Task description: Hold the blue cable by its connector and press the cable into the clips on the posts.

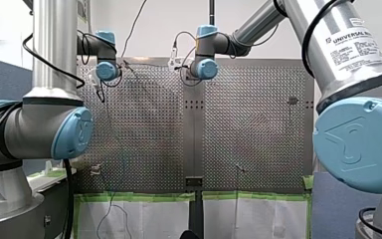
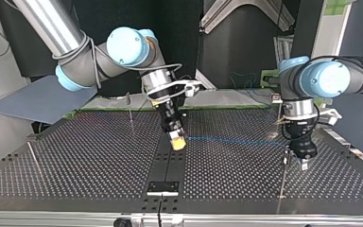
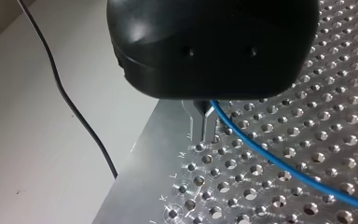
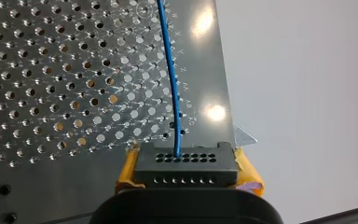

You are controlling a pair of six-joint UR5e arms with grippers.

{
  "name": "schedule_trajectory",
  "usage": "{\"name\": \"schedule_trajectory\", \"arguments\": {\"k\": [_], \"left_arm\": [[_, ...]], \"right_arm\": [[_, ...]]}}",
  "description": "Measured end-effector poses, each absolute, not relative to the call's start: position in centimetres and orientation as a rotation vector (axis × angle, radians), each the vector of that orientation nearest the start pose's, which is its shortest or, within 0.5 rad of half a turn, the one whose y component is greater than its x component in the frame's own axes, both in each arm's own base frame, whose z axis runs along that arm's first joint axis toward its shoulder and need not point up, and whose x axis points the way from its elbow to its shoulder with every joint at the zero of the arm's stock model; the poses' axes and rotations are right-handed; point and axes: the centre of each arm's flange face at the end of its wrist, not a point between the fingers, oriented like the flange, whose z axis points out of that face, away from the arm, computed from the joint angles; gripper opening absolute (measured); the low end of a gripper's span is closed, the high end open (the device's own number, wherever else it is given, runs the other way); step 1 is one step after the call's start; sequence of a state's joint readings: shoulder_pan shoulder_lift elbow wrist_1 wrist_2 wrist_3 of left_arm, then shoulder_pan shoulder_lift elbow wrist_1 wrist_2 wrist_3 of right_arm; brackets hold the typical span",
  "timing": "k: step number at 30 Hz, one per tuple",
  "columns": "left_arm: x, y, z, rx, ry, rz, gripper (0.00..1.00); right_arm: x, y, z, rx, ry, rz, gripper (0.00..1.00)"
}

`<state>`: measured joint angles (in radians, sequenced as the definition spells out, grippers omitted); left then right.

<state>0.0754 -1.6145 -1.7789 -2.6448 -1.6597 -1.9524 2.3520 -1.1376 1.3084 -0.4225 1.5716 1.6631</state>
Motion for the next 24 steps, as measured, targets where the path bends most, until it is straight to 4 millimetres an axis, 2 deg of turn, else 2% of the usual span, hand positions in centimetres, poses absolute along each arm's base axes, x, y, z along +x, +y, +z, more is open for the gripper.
{"name": "schedule_trajectory", "arguments": {"k": [24], "left_arm": [[52.01, -7.81, 40.70, -0.446, 1.329, -0.140, 0.01]], "right_arm": [[57.70, -39.52, 40.85, 1.501, -0.697, 1.991, 0.00]]}}
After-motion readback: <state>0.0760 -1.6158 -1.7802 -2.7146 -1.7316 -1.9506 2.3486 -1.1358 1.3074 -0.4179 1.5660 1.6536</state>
